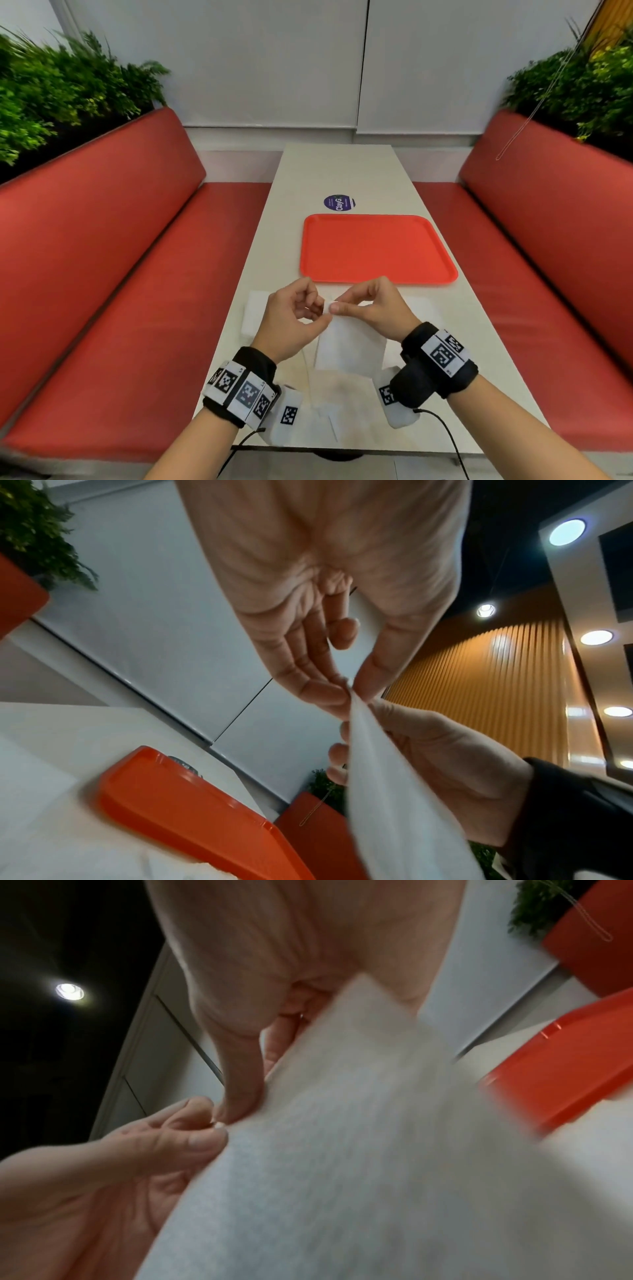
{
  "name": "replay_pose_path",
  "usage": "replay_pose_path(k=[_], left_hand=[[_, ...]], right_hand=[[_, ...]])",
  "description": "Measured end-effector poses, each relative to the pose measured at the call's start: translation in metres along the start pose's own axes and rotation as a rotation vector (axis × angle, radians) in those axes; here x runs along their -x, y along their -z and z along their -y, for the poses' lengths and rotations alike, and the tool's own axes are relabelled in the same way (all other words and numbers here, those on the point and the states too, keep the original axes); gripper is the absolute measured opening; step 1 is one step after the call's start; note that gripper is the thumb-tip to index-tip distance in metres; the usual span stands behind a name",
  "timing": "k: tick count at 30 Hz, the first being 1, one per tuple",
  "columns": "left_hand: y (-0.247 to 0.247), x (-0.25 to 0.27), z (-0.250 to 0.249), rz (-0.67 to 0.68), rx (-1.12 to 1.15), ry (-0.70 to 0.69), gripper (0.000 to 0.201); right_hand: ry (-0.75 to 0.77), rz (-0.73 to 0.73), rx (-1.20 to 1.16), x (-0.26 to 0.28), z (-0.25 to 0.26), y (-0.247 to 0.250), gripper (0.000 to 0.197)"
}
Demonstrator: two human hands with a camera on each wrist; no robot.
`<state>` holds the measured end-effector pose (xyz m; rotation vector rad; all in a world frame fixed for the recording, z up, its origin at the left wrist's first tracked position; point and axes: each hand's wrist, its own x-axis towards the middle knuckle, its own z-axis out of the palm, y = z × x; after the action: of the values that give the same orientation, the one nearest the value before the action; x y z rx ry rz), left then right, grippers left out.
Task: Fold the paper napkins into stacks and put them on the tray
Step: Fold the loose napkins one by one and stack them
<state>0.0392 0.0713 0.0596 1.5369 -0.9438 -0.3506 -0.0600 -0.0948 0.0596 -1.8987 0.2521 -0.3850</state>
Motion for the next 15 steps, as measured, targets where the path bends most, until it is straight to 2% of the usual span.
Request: replay_pose_path(k=[5, 10, 13, 15], left_hand=[[0.019, 0.014, 0.023, -0.145, 0.064, 0.154, 0.028], [0.068, 0.032, 0.053, -0.298, 0.117, 0.307, 0.029], [0.096, 0.034, 0.067, -0.312, 0.198, 0.393, 0.017], [0.104, 0.03, 0.074, -0.298, 0.234, 0.449, 0.01]], right_hand=[[-0.124, 0.063, -0.036, -0.006, -0.013, -0.02, 0.013], [-0.238, 0.111, -0.018, -0.017, -0.035, -0.029, 0.007], [-0.264, 0.105, -0.081, -0.025, -0.042, -0.044, 0.031], [-0.34, 0.147, -0.163, -0.032, -0.043, -0.064, 0.045]])
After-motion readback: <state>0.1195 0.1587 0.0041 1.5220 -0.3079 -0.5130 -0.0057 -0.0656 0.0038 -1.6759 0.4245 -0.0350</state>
